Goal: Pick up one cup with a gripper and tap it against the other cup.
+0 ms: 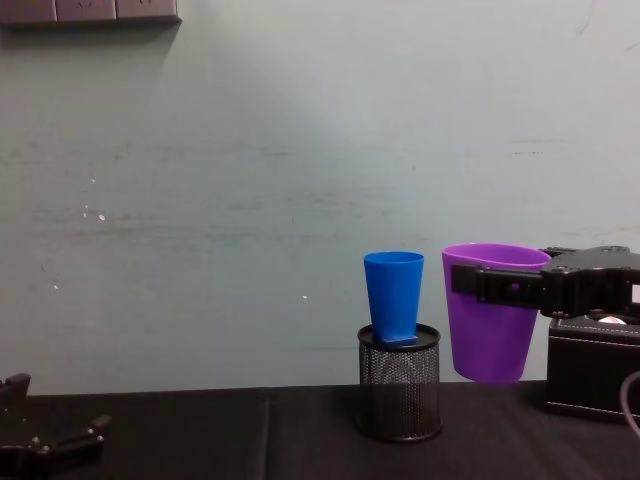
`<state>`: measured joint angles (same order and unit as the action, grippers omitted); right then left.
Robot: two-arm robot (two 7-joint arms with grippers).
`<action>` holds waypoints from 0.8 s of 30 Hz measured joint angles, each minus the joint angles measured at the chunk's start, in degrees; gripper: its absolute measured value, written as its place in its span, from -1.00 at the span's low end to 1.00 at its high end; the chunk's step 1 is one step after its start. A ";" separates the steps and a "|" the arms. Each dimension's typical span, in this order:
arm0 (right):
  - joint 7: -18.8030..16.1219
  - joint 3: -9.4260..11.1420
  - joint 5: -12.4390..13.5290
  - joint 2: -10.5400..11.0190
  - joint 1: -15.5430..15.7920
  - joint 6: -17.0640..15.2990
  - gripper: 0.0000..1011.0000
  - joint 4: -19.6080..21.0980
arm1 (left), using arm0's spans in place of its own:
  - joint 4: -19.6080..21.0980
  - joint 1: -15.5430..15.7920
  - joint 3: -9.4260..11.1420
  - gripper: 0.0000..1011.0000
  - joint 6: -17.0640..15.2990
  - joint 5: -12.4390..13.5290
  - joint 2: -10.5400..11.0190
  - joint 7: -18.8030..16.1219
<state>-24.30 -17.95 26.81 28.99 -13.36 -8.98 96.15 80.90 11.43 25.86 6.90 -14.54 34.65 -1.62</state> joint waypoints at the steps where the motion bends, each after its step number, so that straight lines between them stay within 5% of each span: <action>1: 0.00 0.00 0.00 0.00 0.00 0.00 0.44 0.00 | 0.00 0.00 0.00 0.99 0.00 0.00 0.00 0.00; 10: -0.01 -0.16 0.10 0.04 -0.23 -0.04 0.44 -0.21 | 0.00 0.00 0.00 0.99 0.00 0.00 0.00 0.00; 24: -0.42 -4.71 -1.56 -3.70 -10.71 -0.74 0.44 -10.15 | 0.00 0.00 0.00 0.99 0.00 0.00 0.00 0.00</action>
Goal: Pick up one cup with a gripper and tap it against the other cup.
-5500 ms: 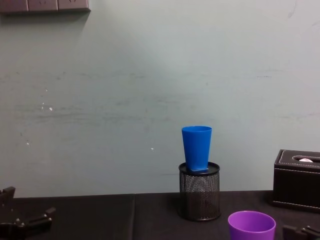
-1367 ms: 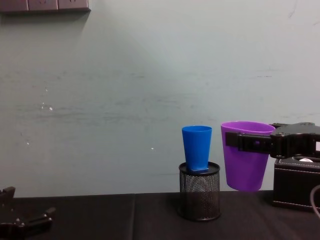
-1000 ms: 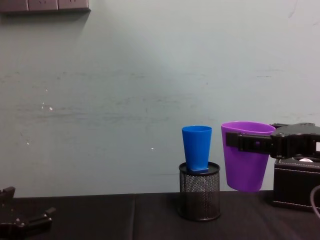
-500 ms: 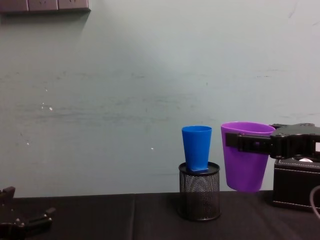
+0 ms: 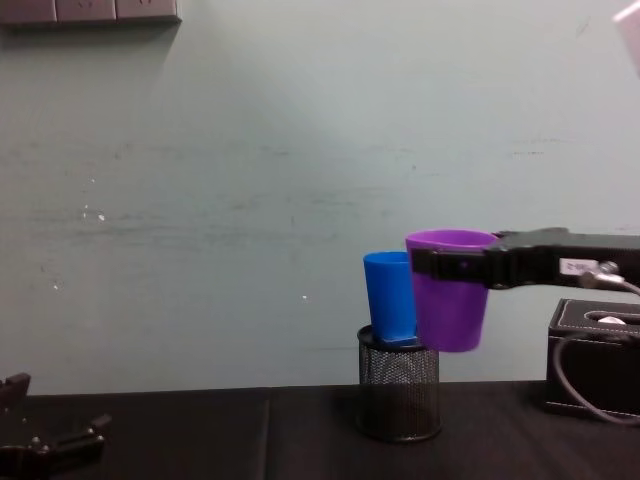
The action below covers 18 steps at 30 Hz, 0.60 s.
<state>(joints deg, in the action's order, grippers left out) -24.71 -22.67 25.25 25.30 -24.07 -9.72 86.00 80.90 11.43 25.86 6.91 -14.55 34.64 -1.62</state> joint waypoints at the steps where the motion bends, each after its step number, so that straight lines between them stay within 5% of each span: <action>1: 0.00 -0.20 -0.18 -0.38 -0.70 0.09 0.44 -0.85 | 0.00 0.00 0.00 0.99 0.00 0.00 0.00 0.00; 7: 0.01 -1.22 -1.27 -3.72 -6.03 1.47 0.44 -8.16 | 0.00 0.00 0.00 0.99 0.00 0.00 0.00 0.00; 18: -0.55 -1.75 -2.22 -7.32 -11.22 2.89 0.44 -16.54 | 0.00 0.00 0.00 0.99 0.00 0.00 0.00 0.00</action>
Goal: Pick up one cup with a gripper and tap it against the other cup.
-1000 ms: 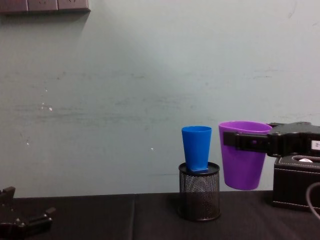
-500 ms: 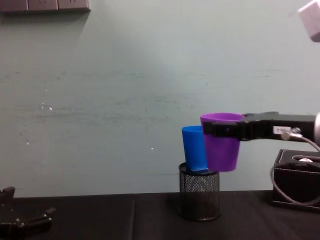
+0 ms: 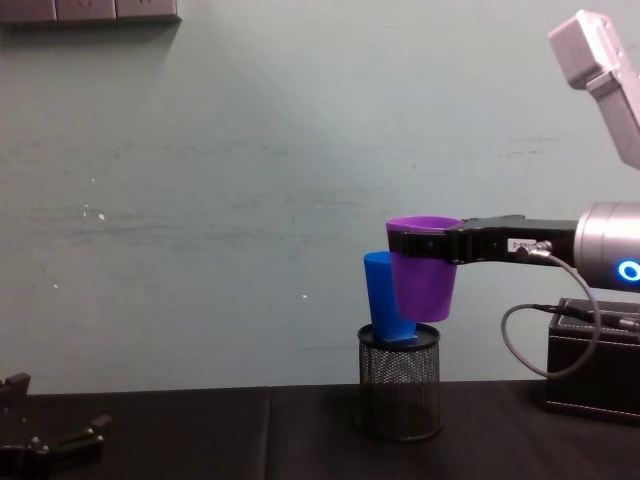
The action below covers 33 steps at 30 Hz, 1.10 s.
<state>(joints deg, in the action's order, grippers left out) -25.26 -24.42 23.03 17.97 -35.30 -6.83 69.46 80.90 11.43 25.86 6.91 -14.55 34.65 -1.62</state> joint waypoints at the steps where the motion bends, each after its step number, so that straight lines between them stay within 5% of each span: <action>1: -0.06 -0.04 -0.05 -0.23 -0.30 0.10 0.44 -0.49 | 0.00 0.00 0.00 0.99 0.00 0.00 0.00 0.00; 33: -1.44 0.65 -2.47 -5.48 -7.23 3.95 0.44 -12.77 | 0.00 0.00 0.00 0.99 0.00 0.00 0.00 0.00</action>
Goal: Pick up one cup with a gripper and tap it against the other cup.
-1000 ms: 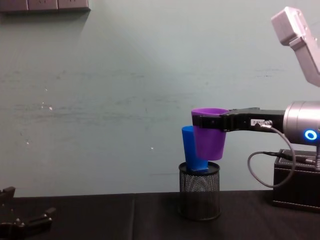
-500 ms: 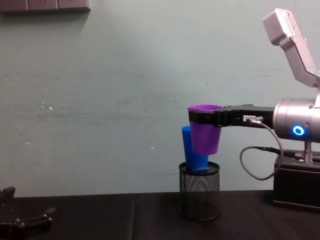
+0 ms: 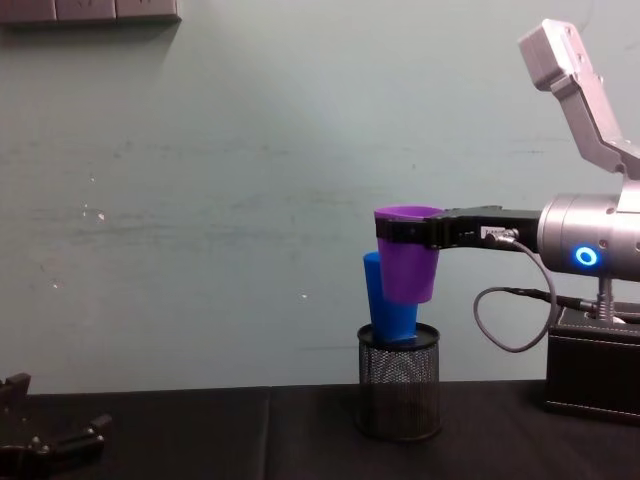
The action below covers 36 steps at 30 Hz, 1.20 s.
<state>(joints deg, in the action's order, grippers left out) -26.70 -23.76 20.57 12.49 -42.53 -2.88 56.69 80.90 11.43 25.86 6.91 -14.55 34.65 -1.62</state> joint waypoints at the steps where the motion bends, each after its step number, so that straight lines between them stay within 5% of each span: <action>1: -0.06 0.02 -0.06 -0.08 -0.13 0.04 0.44 -0.20 | 0.00 0.00 0.00 0.99 0.00 0.00 0.00 0.00; 36: -0.46 1.03 -1.49 -2.14 -2.62 0.86 0.44 -4.38 | 0.00 0.00 0.00 0.99 0.00 0.00 0.00 0.00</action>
<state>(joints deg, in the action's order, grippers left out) -27.16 -22.73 19.08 10.35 -45.15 -2.02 52.31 80.90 11.43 25.86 6.91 -14.55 34.64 -1.62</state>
